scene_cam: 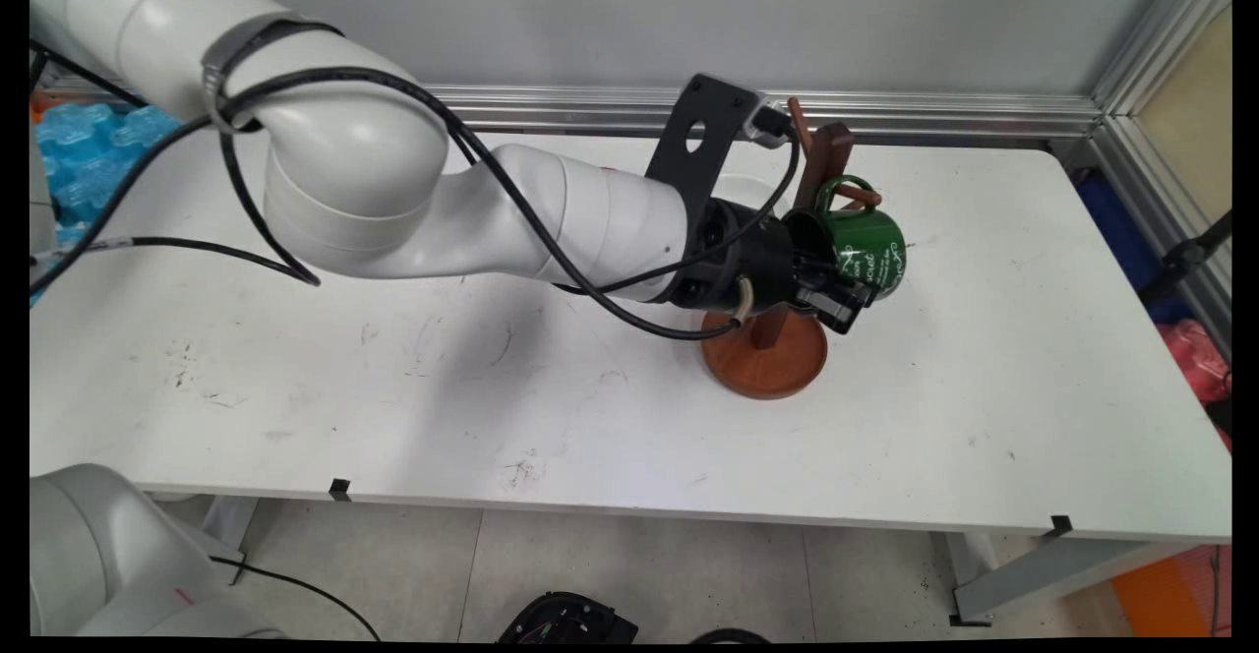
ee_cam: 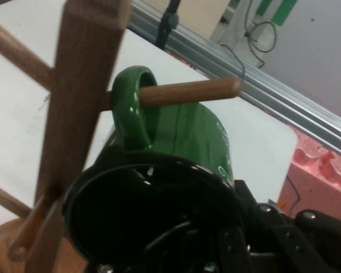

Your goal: Place the picked object on the table

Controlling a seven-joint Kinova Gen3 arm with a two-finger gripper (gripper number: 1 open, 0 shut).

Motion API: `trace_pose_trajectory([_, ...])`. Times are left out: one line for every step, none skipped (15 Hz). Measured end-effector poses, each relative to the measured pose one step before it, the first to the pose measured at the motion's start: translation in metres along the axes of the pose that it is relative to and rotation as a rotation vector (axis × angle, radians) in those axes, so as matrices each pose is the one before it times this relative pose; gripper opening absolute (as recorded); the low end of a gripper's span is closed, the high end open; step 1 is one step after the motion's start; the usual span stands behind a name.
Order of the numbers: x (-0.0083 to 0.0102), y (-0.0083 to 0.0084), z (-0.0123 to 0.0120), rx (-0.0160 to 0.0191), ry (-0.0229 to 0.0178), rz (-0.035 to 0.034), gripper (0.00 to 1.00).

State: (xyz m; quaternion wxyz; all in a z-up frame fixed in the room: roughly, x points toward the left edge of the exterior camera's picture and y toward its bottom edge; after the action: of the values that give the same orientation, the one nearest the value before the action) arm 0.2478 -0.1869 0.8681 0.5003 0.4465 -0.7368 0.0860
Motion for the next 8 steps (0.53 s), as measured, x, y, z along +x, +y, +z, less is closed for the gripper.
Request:
trace_pose_trajectory([0.00113,0.00165,-0.00250,-0.00851,-0.00027,0.00249,0.00])
trace_pose_trajectory([0.00214,0.00247,-0.00362,-0.01144,0.00143,0.00326,0.00])
trace_pose_trajectory([0.00187,0.00188,-0.00277,-0.00830,0.00175,0.00211,0.00])
trace_pose_trajectory([0.00252,0.00241,-0.00309,-0.01075,0.00225,0.00290,0.00])
trace_pose_trajectory([0.00257,0.00238,-0.00309,-0.01056,0.00269,0.00305,0.00])
trace_pose_trajectory([0.00214,0.00177,-0.00259,-0.00854,0.00199,0.00255,0.00])
trace_pose_trajectory([0.00211,0.00194,-0.00302,-0.00968,0.00156,0.00313,0.00])
trace_pose_trajectory([0.00174,0.00184,-0.00287,-0.00913,0.00083,0.00279,0.00])
